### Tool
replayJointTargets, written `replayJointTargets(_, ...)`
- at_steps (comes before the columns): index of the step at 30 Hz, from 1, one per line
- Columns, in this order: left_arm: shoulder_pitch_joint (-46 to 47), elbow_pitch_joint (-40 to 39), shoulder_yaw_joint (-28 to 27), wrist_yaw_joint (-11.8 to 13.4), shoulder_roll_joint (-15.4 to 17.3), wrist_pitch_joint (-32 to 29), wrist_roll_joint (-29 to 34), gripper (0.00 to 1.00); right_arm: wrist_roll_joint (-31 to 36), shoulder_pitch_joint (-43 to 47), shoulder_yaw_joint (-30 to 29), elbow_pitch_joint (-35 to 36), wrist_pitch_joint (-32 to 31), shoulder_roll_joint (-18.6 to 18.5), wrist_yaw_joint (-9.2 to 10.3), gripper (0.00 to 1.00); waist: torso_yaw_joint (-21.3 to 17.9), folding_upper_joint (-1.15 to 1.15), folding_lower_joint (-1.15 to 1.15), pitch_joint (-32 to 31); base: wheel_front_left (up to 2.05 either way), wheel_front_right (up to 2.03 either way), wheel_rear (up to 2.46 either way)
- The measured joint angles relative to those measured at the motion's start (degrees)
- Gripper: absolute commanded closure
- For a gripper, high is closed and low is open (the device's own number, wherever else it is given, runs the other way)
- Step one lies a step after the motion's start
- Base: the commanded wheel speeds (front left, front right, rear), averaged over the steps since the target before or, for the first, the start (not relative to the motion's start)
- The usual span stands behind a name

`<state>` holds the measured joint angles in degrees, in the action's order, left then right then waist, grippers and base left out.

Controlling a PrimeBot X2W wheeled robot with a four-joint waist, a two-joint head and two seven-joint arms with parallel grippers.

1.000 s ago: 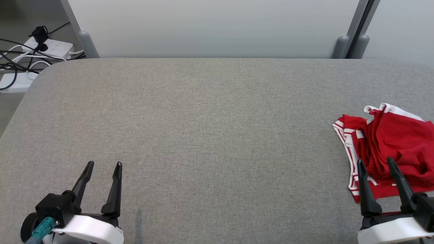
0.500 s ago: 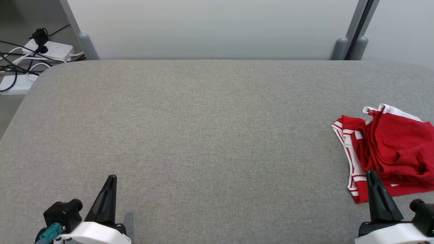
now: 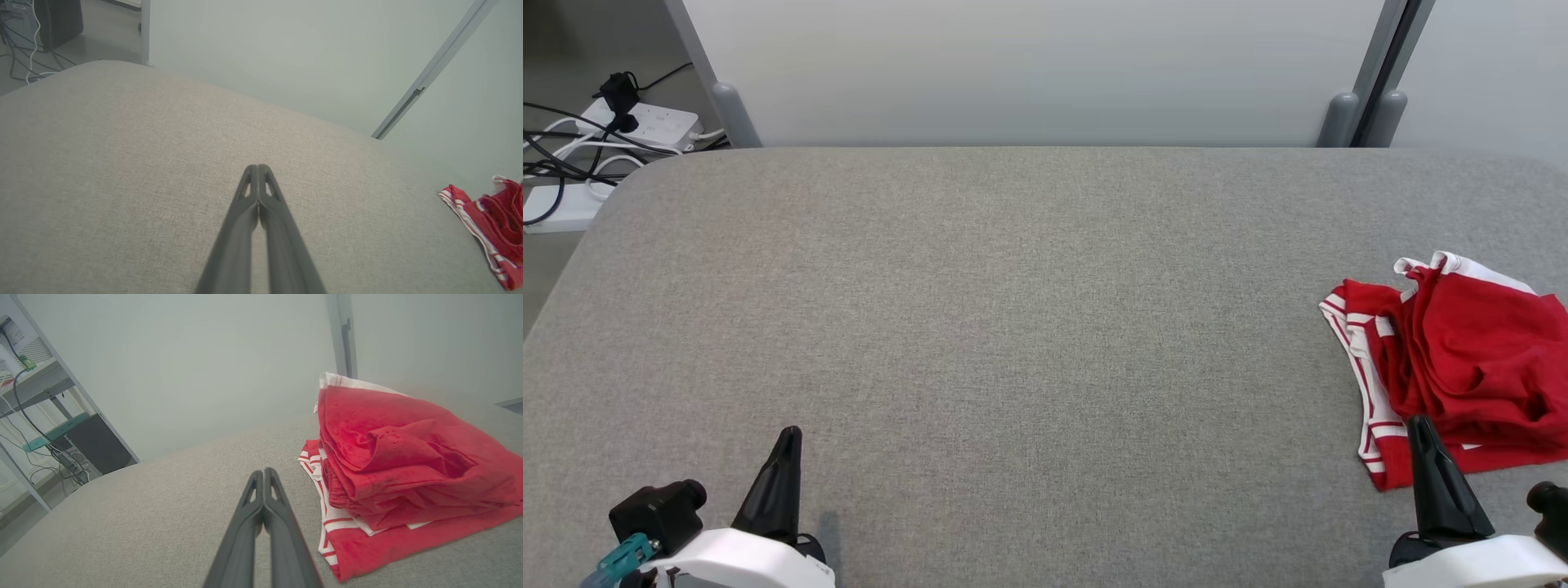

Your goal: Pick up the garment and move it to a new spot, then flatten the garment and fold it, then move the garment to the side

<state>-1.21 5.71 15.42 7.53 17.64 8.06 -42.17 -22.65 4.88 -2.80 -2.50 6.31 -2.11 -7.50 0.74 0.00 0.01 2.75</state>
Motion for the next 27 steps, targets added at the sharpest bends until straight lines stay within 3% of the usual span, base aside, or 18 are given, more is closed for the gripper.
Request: replayJointTargets(27, 0.53, 2.50, -4.87, -3.94, -3.88, -3.58, -13.69, 1.00, -19.59, -2.22, -0.01, -3.27, -2.27, -0.58, 0.00, 1.00, -0.20, 0.00, 0.00, -0.70, 0.00, 0.00, 0.00)
